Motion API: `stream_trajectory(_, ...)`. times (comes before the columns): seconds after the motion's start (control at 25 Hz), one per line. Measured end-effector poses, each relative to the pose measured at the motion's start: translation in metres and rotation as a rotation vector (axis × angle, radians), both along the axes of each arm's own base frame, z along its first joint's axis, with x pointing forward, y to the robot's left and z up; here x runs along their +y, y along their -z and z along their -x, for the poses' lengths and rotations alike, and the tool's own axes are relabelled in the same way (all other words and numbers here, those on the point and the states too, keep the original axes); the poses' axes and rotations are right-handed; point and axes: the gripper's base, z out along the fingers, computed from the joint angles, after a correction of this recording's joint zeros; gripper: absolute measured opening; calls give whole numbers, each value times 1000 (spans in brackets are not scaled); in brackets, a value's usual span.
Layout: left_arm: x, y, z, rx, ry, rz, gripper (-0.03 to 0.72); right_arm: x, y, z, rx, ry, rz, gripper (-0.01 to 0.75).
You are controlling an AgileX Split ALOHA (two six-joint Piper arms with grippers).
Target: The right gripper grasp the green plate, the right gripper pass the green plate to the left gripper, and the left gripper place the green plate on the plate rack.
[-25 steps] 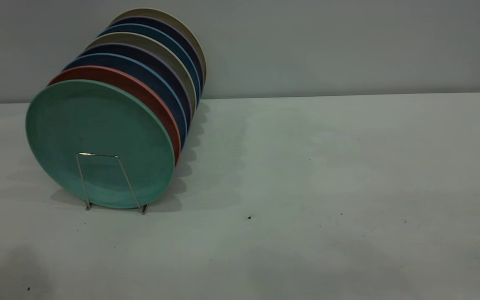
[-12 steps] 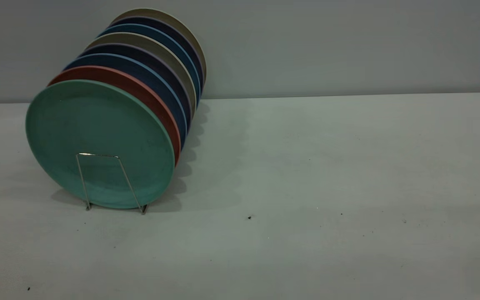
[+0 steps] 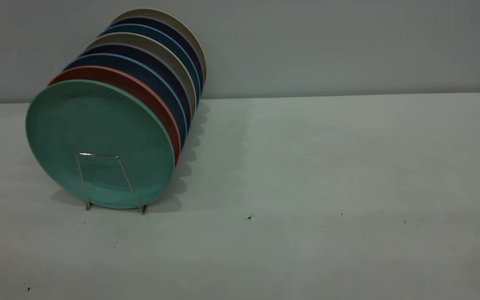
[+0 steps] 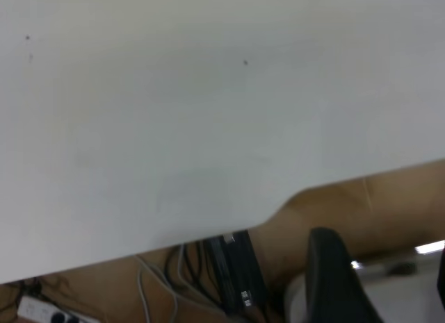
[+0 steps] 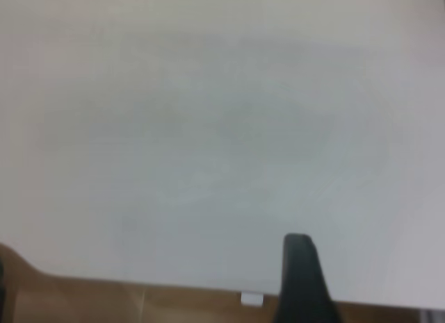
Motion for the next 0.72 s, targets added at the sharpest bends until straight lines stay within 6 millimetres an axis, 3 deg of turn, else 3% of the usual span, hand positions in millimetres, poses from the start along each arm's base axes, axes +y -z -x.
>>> stream_trajectory(0.12,1,9,11,-50,-13,1,393,0,-1,6,-39,0,-4,516)
stream_trajectory(0.4,1,8,30,-183,-16,5,393,-1,-1,15,-104,0,-9,513)
stream_trajectory(0.72,1,8,37,-228,-17,6,393,-1,-1,16,-108,-1,-9,512)
